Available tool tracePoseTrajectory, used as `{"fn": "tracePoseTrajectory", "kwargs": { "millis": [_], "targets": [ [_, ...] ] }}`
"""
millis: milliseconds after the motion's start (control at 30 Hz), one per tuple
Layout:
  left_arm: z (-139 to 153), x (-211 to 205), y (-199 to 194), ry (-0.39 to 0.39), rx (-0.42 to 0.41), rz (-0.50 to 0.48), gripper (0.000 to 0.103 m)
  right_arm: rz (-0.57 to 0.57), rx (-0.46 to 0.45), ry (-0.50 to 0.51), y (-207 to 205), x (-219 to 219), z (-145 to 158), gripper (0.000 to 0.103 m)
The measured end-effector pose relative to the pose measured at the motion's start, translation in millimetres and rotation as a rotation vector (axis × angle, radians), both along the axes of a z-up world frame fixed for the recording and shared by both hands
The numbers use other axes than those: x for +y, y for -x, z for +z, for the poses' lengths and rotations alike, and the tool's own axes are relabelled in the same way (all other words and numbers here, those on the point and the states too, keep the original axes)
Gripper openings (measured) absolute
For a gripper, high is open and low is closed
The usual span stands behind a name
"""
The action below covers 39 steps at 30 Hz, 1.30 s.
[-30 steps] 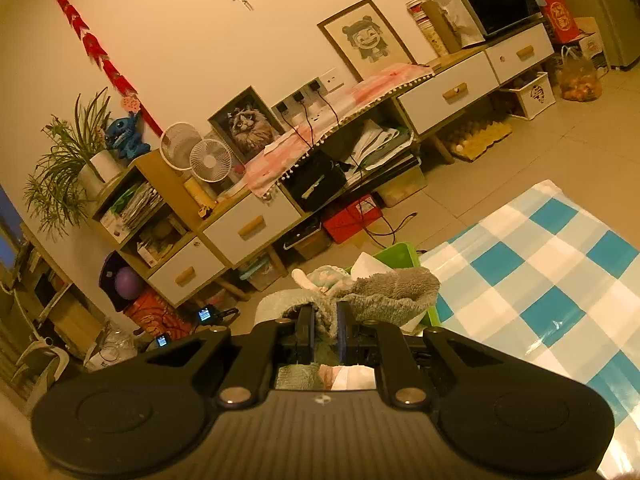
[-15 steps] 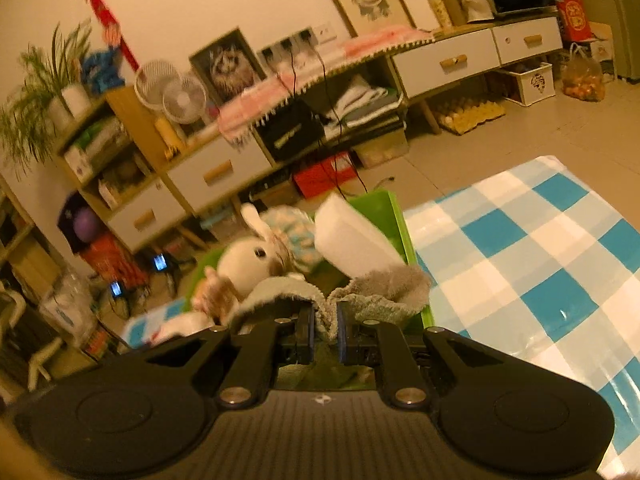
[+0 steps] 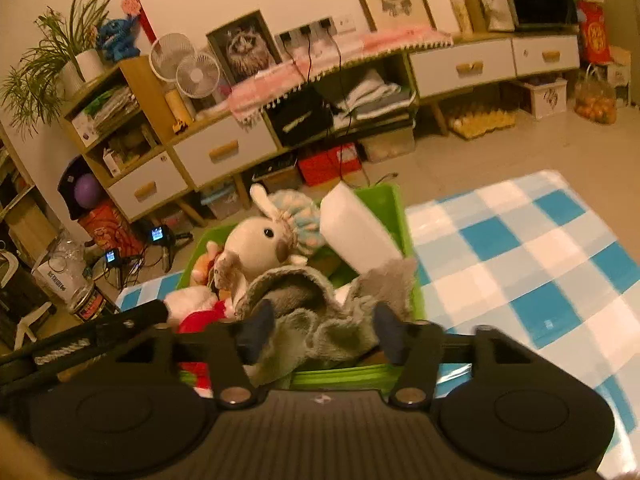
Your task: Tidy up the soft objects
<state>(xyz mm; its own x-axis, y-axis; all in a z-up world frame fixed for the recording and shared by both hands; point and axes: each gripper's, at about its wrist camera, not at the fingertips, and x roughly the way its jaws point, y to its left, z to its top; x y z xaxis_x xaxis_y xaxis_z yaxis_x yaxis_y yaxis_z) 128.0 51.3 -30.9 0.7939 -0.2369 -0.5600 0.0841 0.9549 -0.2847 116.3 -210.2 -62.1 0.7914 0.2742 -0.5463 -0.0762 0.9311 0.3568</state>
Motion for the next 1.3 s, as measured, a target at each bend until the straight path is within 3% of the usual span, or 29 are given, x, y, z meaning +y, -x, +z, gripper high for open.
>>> {"fn": "tracePoseTrajectory", "kwargs": {
  "millis": [133, 333, 567, 667, 833, 1300],
  "targets": [
    [10, 5, 23, -0.007, 0.003, 0.012, 0.081, 0.001, -0.003, 0.024, 23, -8, 12, 0.037],
    [22, 3, 61, -0.053, 0.034, 0.039, 0.094, -0.023, 0.002, 0.078, 58, -16, 25, 0.049],
    [27, -13, 105, -0.122, 0.115, 0.073, 0.098, -0.035, 0.048, 0.119, 103, -15, 30, 0.067],
    [23, -22, 120, -0.147, 0.173, 0.081, 0.098, -0.032, 0.086, 0.137, 119, -12, 23, 0.068],
    [13, -37, 139, -0.212, 0.201, 0.061, 0.098, -0.028, 0.121, 0.176, 133, -9, 11, 0.068],
    [9, -51, 147, -0.265, 0.204, 0.064, 0.098, 0.002, 0.116, 0.214, 136, 7, 9, 0.068]
  ]
}}
